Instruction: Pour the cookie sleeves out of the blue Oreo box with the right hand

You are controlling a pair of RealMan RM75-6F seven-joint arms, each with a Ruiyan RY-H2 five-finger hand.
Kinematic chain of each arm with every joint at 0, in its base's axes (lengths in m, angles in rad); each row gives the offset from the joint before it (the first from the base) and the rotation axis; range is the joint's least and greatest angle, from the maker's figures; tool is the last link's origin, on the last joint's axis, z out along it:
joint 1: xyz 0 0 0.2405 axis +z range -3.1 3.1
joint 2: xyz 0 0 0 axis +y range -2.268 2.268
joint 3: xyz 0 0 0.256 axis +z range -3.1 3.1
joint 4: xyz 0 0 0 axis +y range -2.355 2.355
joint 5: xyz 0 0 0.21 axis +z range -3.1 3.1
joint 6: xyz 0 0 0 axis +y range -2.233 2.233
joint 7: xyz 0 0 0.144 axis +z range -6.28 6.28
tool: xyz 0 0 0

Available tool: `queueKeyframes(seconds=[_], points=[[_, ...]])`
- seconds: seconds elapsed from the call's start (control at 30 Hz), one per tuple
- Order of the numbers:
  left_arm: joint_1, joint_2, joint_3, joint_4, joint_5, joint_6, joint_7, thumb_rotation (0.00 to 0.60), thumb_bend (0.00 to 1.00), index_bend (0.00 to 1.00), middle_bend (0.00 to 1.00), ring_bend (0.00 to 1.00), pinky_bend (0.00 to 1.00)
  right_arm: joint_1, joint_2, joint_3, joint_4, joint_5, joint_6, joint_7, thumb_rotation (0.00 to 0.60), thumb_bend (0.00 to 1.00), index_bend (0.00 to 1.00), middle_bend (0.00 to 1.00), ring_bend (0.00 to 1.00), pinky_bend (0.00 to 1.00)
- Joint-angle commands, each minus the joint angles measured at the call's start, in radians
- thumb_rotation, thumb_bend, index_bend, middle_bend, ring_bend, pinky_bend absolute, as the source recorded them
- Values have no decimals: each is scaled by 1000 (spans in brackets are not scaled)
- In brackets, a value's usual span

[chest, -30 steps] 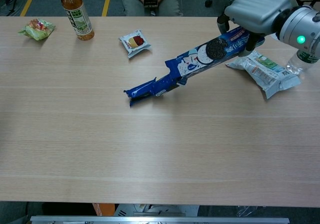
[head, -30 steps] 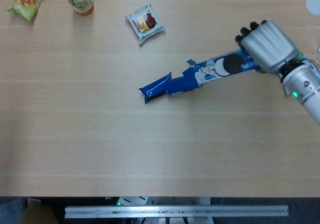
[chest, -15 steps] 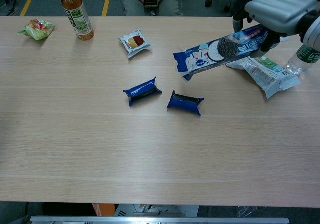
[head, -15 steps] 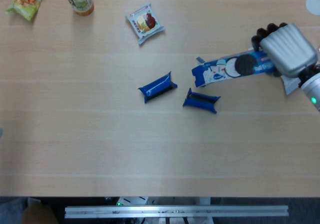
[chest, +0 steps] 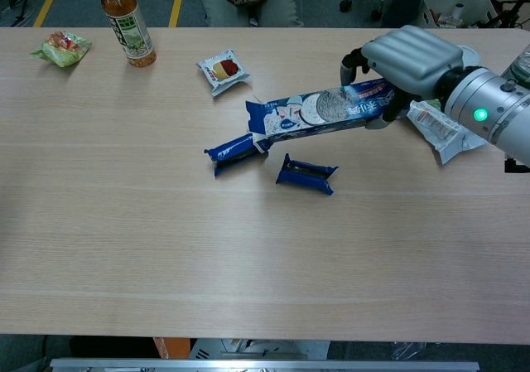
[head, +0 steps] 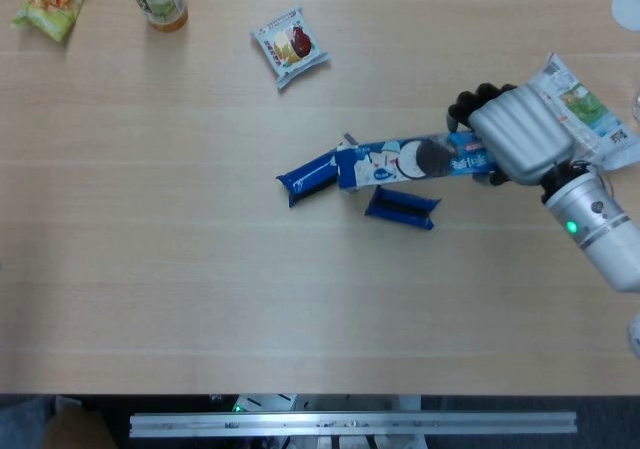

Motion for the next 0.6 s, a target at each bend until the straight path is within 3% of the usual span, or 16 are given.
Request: queueKeyframes(seconds=[0.03,0.3,0.6], points=[[1,0,-1,2,-2,1,-2,600,201,134,115,117,58,-3,-19,-6,11,31,-12,-27,600,33,281,327,284,487],[1,3,0,3,-1,0,-5,600,201,134,115,117,58,-27,-2,0,7,53,-3,8,600,7,3,134,136,318],[3,17,-7,8,-7,6,-27,600,201,134,115,117,58,-149,153,-27,-94,-7,134,89,600,6,0,130,131,317]])
